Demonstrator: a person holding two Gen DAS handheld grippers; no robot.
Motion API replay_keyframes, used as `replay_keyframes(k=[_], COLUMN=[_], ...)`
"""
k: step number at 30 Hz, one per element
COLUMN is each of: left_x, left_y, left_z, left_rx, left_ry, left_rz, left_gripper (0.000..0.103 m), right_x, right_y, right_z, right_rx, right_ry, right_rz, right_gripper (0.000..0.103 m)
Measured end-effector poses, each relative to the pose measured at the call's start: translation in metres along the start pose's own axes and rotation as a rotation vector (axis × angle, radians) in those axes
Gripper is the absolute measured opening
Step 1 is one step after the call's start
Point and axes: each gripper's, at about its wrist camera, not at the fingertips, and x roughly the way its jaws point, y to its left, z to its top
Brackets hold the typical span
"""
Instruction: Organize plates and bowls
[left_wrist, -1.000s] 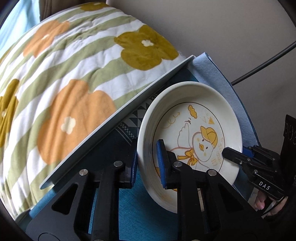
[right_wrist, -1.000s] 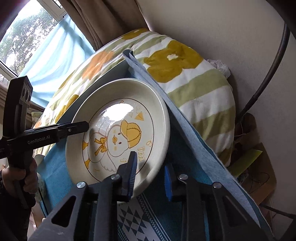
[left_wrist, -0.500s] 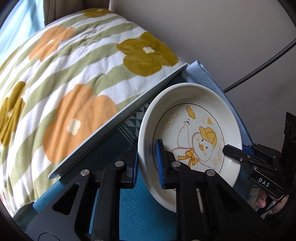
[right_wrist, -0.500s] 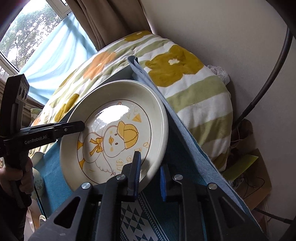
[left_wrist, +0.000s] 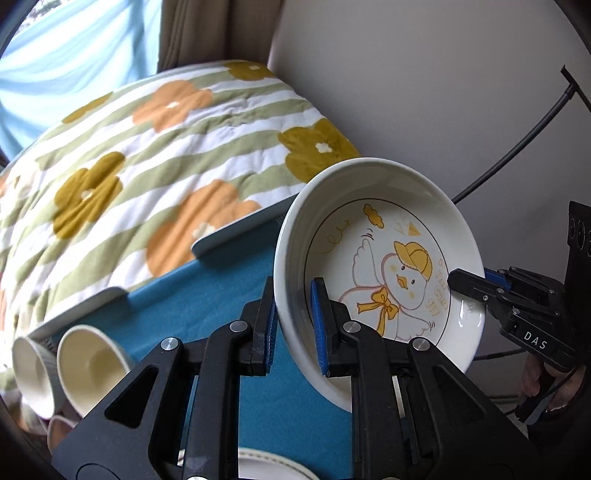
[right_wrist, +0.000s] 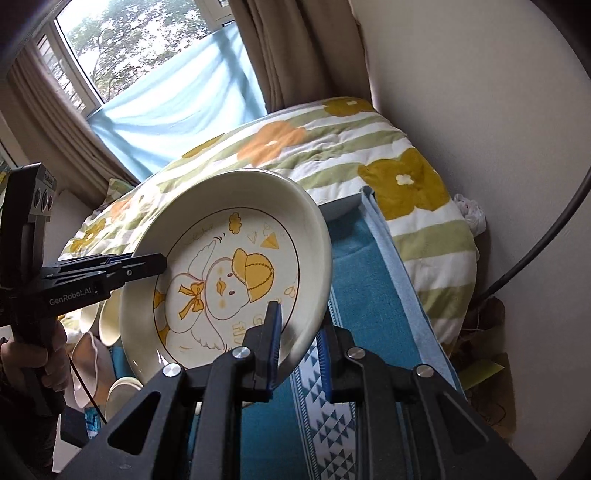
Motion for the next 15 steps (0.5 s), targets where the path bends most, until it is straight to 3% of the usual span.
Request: replay_keyframes(k=[8, 15], left_x=[-0.071, -0.096], left_y=[0.022, 0.042], left_z=[-0.084, -0.16], left_rx=[-0.117, -0.233], left_ry=[-0.027, -0.02], left_rz=[0.069, 0.135], left_gripper=[0.015, 0.015], right_x=[-0.012, -0.001], right_y=[0.053, 0.089], right_z=[-0.046, -0.088], right_rx=[-0.074, -0.161], right_ry=[0.059, 0.12], right_rz=[0.109, 0.173], right_gripper=[0.017, 0.017])
